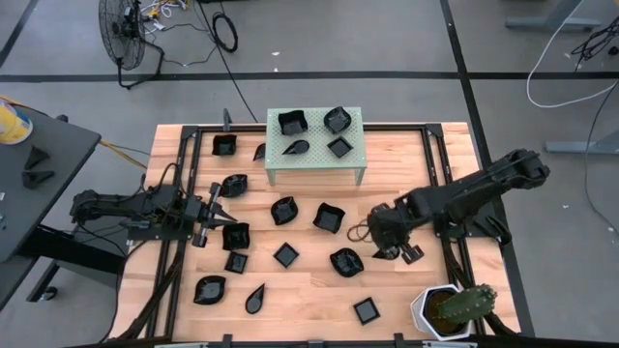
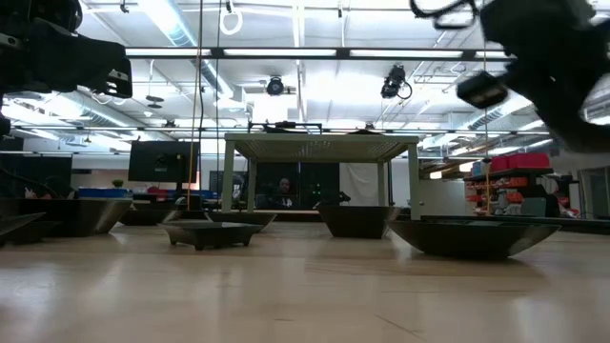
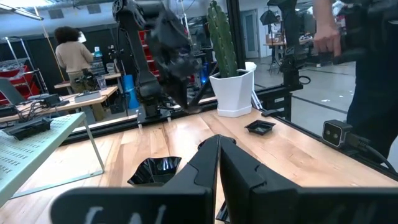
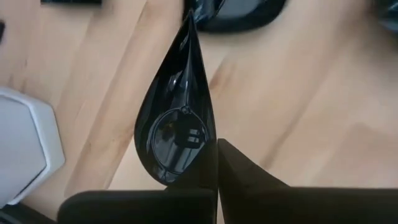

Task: Pick & Place Mini shaped plates
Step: Stack the drop shaped plate on top of the drop shaped plate on the shelf, then stack the distorted square plate on top of the distorted square plate on the shelf

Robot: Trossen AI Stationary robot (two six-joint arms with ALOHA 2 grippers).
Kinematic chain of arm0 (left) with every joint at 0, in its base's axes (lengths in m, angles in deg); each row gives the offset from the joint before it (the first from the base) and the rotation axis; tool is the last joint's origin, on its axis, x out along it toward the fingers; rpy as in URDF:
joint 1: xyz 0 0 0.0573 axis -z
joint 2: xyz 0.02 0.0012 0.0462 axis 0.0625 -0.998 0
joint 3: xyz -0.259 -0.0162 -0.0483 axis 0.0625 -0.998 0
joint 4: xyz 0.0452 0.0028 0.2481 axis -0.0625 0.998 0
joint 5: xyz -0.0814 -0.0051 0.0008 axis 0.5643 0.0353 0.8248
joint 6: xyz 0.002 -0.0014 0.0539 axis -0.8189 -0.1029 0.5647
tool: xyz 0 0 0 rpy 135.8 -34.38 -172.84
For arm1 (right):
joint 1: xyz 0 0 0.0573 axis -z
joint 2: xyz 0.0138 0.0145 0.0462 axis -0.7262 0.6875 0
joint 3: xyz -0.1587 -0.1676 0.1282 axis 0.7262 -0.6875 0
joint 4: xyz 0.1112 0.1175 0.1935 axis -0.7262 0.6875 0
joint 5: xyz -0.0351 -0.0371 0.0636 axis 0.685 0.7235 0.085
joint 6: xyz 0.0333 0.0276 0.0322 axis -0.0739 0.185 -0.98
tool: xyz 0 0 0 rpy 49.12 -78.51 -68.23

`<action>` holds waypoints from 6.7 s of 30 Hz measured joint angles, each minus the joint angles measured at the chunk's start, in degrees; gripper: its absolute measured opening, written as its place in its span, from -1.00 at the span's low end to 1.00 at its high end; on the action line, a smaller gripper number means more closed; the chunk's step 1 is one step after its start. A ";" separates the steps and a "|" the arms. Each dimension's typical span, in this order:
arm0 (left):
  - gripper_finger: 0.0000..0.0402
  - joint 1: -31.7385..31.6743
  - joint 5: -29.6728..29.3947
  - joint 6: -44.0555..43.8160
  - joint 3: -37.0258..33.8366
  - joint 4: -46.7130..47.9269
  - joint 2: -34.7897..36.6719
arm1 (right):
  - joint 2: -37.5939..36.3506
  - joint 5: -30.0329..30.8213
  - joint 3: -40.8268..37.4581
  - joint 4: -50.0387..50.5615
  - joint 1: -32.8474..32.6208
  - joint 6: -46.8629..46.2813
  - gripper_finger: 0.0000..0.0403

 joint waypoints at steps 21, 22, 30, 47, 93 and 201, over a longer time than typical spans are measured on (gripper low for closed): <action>-0.88 0.02 0.00 0.00 0.01 0.02 0.00 | 7.53 3.75 33.27 10.04 19.85 12.81 -1.00; -0.88 0.02 0.00 0.00 0.01 0.01 0.00 | 8.01 4.06 34.20 10.04 20.63 14.53 -1.00; -0.88 0.00 0.00 0.00 -0.01 0.00 0.00 | 13.60 14.13 41.50 9.37 25.19 28.40 -1.00; -0.88 0.01 0.00 0.00 0.01 0.00 0.00 | 21.61 13.93 44.66 -5.74 31.96 43.85 -1.00; -0.88 0.00 0.00 0.00 -0.01 0.02 0.00 | 38.72 -6.23 63.64 -5.15 41.12 55.44 -1.00; -0.88 0.00 0.00 0.00 -0.01 0.02 0.00 | 0.79 2.22 1.38 -24.97 18.55 -42.13 -0.38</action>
